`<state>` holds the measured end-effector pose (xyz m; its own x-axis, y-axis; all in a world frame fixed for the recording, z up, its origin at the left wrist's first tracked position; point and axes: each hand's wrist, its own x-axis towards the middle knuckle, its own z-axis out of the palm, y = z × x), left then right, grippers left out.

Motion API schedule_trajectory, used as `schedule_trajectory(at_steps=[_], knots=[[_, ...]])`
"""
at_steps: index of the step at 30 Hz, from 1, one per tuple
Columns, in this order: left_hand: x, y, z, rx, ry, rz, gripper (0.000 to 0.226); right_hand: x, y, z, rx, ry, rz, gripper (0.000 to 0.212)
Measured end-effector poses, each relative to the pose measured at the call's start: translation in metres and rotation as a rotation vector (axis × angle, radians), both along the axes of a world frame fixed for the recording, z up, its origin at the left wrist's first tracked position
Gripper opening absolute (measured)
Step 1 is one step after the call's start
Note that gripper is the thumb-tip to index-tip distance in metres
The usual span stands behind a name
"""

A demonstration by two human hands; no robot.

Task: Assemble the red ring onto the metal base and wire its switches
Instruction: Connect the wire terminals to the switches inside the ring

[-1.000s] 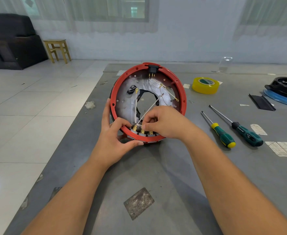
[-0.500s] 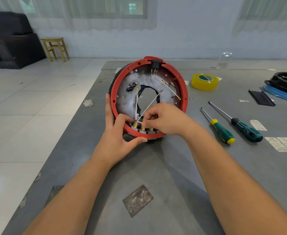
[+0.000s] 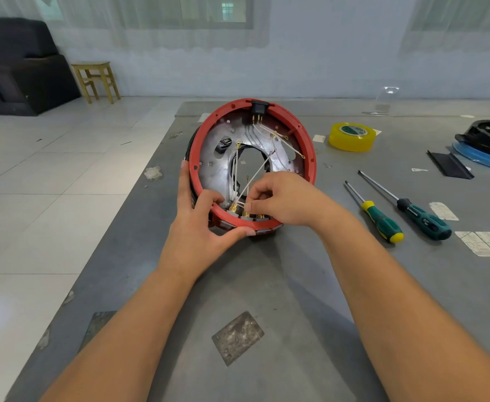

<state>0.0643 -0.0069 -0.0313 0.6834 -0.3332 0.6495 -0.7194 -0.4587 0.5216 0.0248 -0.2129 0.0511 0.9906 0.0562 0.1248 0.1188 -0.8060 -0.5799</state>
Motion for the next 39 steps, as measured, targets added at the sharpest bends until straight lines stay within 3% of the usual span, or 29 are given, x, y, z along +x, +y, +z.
schedule_trajectory(at_steps=[6, 17, 22, 39], knots=[[-0.004, -0.013, -0.005, 0.097, 0.021, 0.069, 0.096, 0.002, 0.005, -0.004, -0.017, -0.030, -0.021, 0.011], [0.000, -0.010, -0.006, 0.079, -0.008, 0.111, 0.084, -0.008, -0.003, 0.013, -0.041, -0.076, -0.029, 0.007], [0.003, -0.008, -0.007, 0.092, -0.032, 0.103, 0.083, -0.008, -0.008, 0.013, -0.157, -0.003, -0.021, 0.005], [0.000, -0.008, -0.006, 0.077, 0.028, 0.120, 0.082, -0.007, -0.002, 0.012, -0.205, -0.009, -0.005, 0.004]])
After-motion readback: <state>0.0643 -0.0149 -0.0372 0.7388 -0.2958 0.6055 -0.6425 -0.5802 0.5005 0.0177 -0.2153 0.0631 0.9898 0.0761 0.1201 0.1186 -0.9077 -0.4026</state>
